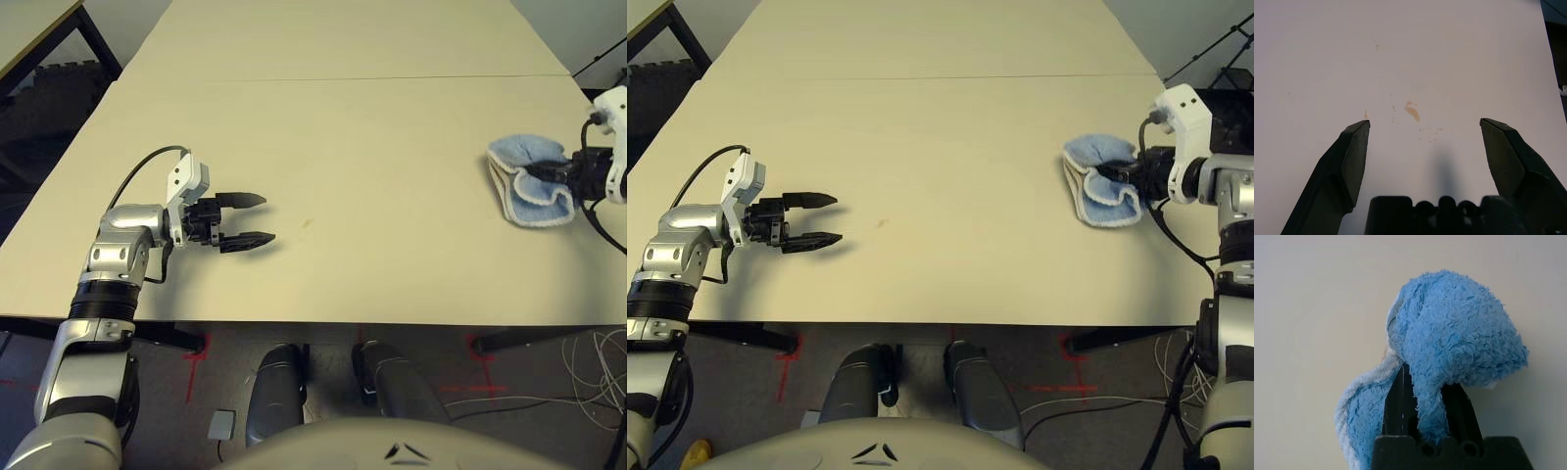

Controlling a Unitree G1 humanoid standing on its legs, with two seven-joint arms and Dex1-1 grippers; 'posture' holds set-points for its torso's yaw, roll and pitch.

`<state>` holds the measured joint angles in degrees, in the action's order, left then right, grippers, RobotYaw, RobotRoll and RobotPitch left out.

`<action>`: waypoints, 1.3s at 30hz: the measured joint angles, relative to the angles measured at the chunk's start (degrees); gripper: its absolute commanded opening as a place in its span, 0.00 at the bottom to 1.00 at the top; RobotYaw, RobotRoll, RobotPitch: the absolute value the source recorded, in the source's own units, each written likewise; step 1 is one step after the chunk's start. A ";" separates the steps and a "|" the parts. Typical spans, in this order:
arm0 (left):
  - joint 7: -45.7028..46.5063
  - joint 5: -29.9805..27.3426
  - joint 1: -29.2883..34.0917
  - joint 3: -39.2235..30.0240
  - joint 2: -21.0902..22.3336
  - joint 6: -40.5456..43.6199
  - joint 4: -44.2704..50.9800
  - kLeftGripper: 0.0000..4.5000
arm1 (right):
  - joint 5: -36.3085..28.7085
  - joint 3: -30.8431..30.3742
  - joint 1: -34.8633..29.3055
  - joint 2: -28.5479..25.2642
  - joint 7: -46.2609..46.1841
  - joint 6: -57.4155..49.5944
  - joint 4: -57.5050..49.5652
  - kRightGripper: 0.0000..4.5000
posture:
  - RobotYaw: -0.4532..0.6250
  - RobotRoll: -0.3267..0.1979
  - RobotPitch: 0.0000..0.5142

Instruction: Wipe the water off the table with a rag.

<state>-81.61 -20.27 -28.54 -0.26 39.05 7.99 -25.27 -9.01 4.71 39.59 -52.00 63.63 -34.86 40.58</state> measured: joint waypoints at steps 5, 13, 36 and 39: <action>-0.18 0.10 -0.20 0.26 0.00 -0.08 -0.42 1.00 | 2.87 -2.05 -2.26 -0.10 -1.94 5.23 2.92 0.18 | 0.20 0.62 0.24; 1.54 0.27 -0.51 0.11 -0.08 -1.57 -0.70 1.00 | 4.35 0.66 -1.68 0.91 -10.58 16.18 9.13 0.82 | 0.20 0.62 0.23; 51.44 3.76 -6.62 -19.31 -6.85 -15.06 -14.23 1.00 | -12.77 20.79 -4.39 18.61 -22.40 43.36 2.11 0.99 | 0.30 0.62 0.22; 56.22 4.95 -6.77 -20.45 -6.21 -17.40 -16.39 1.00 | -12.45 20.64 -5.02 21.09 -24.62 46.04 2.07 0.99 | 0.31 0.62 0.22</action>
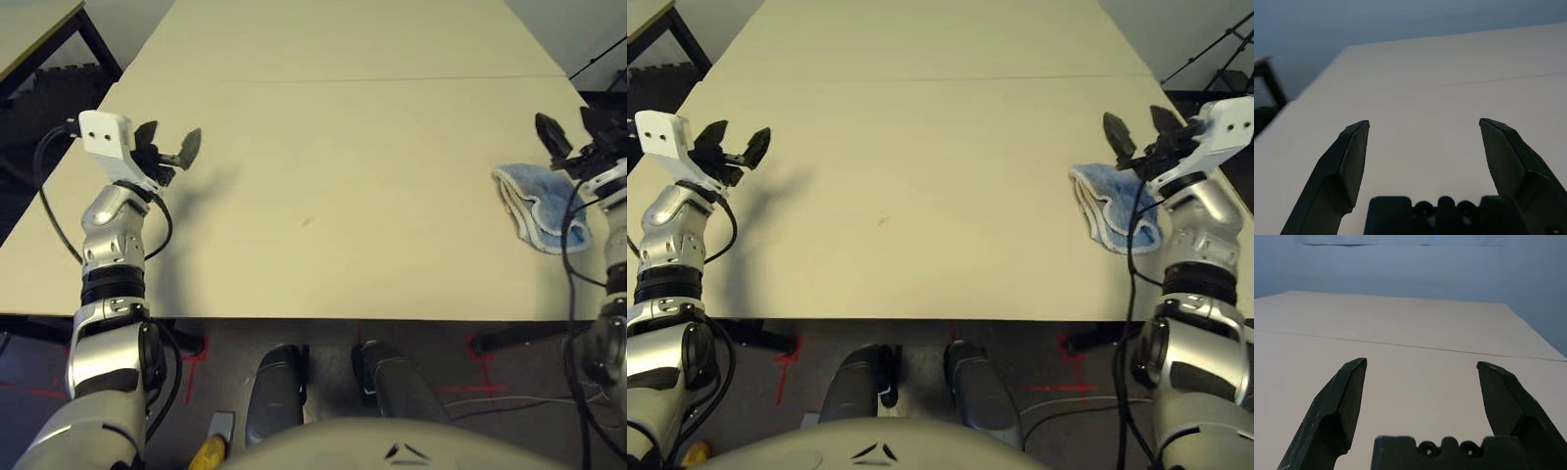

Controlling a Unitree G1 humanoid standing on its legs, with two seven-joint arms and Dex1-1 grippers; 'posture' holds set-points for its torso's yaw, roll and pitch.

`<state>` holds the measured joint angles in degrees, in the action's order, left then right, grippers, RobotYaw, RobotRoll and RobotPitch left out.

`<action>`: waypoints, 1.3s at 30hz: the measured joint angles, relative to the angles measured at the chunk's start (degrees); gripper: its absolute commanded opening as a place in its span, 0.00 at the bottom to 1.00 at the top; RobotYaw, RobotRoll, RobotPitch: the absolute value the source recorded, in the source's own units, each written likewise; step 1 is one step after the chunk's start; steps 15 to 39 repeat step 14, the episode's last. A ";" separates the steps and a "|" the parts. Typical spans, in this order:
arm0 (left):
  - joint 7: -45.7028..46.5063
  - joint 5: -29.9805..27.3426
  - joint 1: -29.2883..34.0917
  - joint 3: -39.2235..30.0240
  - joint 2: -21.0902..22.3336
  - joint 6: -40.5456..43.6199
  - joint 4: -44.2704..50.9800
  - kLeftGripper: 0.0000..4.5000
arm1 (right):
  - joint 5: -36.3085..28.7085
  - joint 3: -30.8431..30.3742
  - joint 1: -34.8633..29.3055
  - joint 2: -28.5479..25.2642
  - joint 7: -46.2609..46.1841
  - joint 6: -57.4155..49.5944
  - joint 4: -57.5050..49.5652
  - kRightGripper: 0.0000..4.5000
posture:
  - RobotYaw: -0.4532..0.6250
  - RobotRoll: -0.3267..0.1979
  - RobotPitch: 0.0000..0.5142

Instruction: Wipe the water off the table with a rag.

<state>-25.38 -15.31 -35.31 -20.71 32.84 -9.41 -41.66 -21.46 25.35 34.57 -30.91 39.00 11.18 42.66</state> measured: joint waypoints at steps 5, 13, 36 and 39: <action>3.74 0.63 -0.10 -0.80 0.79 -1.64 -2.81 1.00 | 0.27 -0.32 -0.09 1.36 -1.76 2.46 0.16 0.99 | 0.32 0.62 0.22; 3.91 1.00 -1.79 -0.60 1.42 -2.91 -4.76 1.00 | 0.29 -1.15 -1.52 1.84 -2.79 2.60 0.18 0.99 | 0.31 0.62 0.23; 3.91 1.03 -2.11 -0.60 1.42 -3.15 -4.87 1.00 | 0.29 -1.21 -1.95 1.85 -2.98 2.59 0.19 0.99 | 0.31 0.62 0.23; 3.91 1.03 -2.11 -0.60 1.42 -3.15 -4.87 1.00 | 0.29 -1.21 -1.95 1.85 -2.98 2.59 0.19 0.99 | 0.31 0.62 0.23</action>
